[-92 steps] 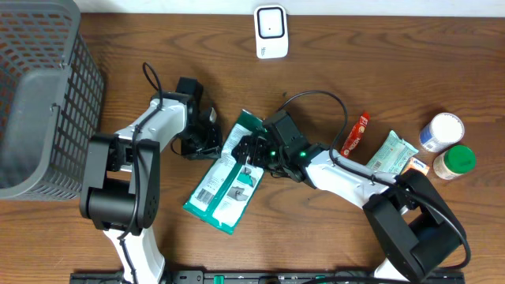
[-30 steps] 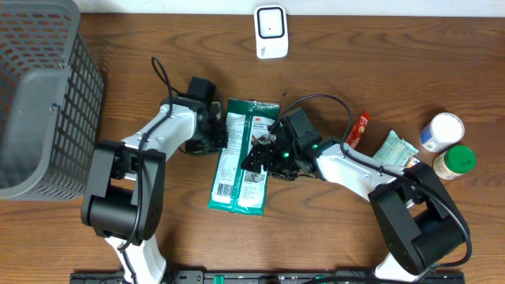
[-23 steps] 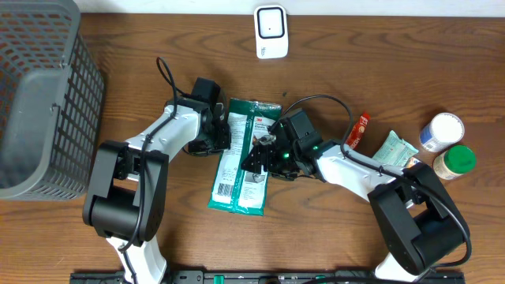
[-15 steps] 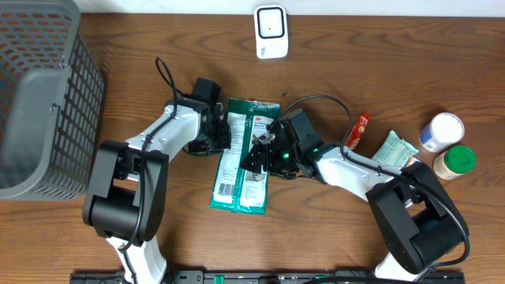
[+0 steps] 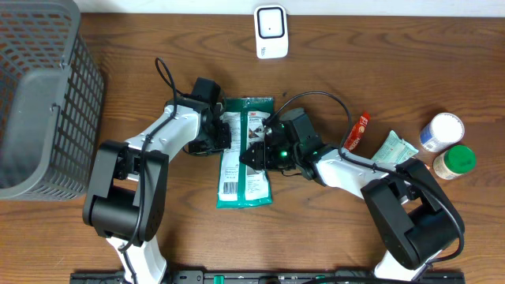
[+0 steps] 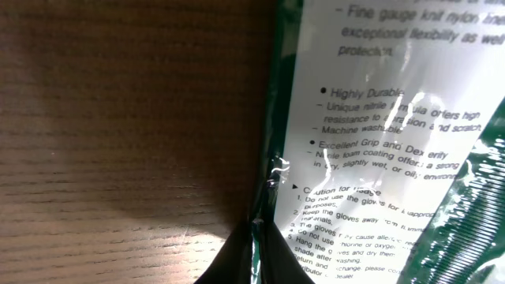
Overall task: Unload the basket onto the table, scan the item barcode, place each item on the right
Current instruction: 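Grasp the gloves pack with the right gripper and release the left gripper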
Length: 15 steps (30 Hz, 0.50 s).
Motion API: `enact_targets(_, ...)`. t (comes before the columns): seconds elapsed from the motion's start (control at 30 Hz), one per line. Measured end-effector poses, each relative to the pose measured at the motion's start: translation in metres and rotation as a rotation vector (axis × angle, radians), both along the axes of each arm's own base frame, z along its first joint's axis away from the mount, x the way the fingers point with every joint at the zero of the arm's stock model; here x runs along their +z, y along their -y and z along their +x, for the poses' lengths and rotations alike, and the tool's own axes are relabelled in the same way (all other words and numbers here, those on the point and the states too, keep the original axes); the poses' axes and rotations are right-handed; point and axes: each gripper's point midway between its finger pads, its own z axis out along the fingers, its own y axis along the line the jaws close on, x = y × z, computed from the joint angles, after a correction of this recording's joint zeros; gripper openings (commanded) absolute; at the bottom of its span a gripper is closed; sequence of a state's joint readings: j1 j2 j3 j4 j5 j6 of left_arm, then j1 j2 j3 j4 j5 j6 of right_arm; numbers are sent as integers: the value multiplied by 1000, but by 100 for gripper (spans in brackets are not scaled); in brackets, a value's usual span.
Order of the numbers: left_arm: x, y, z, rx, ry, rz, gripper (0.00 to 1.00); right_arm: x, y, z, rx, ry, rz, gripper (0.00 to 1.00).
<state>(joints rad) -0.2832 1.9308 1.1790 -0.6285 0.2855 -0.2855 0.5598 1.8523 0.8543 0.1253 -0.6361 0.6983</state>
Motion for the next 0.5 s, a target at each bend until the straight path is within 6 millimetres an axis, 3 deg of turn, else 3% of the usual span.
enact_targets(0.13, 0, 0, 0, 0, 0, 0, 8, 4, -2, 3, 4, 22, 16, 37)
enact_targets(0.5, 0, 0, 0, 2, -1, 0, 8, 3, -6, 2, 14, 30, 21, 39)
